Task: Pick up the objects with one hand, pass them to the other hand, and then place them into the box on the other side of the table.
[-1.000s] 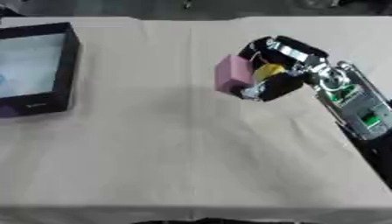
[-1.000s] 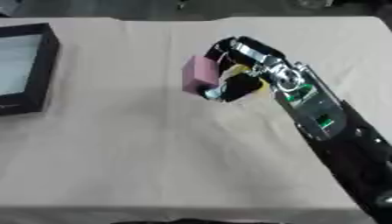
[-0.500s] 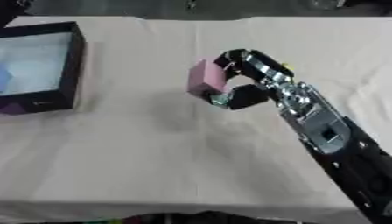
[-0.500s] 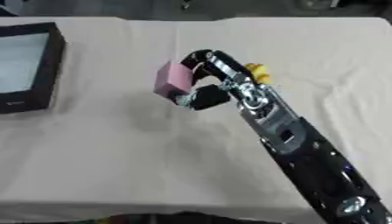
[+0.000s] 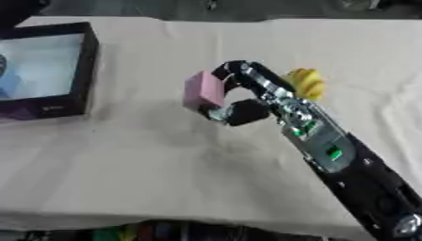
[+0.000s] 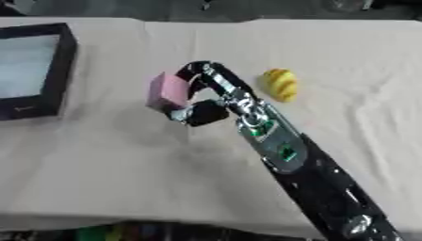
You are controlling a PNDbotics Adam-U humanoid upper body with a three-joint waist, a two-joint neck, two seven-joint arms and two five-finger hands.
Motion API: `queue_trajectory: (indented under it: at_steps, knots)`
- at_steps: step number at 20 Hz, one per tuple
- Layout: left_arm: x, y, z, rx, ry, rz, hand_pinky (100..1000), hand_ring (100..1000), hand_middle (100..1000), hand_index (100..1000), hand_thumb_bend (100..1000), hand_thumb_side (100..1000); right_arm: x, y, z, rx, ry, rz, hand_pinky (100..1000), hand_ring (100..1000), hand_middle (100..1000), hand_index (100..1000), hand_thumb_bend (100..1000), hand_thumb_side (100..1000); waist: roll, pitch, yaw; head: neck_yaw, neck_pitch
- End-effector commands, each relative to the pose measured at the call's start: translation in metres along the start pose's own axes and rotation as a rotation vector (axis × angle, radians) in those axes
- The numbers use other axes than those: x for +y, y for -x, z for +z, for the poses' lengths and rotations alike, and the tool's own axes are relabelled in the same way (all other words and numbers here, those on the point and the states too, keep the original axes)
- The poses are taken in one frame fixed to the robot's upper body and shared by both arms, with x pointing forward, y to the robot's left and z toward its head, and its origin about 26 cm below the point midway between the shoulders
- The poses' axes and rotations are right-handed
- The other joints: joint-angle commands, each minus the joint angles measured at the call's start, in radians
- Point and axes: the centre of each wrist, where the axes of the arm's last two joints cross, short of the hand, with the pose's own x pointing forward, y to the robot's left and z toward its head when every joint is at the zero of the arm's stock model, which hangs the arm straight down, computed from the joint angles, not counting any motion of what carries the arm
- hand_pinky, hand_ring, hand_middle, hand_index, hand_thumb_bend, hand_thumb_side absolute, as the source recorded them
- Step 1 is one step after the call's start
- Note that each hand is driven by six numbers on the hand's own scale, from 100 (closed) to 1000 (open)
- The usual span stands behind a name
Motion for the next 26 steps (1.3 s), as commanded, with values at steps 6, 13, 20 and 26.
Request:
queue_trajectory:
  at_steps: [6, 13, 20, 26]
  knots:
    - [-0.007, -0.034, -0.004, -0.072, 0.140, -0.087, 664, 694, 663, 786, 512, 548, 0.017, -0.012, -0.014, -0.097, 0.004, 0.004, 776, 547, 520, 527, 288, 100, 0.016, -0.050, 0.001, 0.013, 0.015]
    - [-0.025, -0.053, -0.004, -0.095, 0.275, -0.136, 678, 702, 678, 793, 520, 563, 0.030, -0.006, -0.019, -0.113, 0.006, 0.003, 779, 549, 521, 527, 288, 100, 0.023, -0.054, 0.006, 0.008, 0.021]
    - [-0.043, -0.068, -0.004, -0.084, 0.418, -0.215, 714, 728, 718, 814, 550, 575, 0.041, -0.001, -0.025, -0.130, 0.036, 0.019, 781, 554, 522, 529, 282, 100, 0.028, -0.060, 0.019, -0.004, 0.029]
    - [-0.051, -0.083, 0.007, -0.101, 0.543, -0.320, 749, 748, 730, 827, 618, 545, 0.045, 0.002, -0.029, -0.134, 0.065, 0.031, 781, 554, 522, 528, 282, 100, 0.029, -0.060, 0.022, -0.011, 0.032]
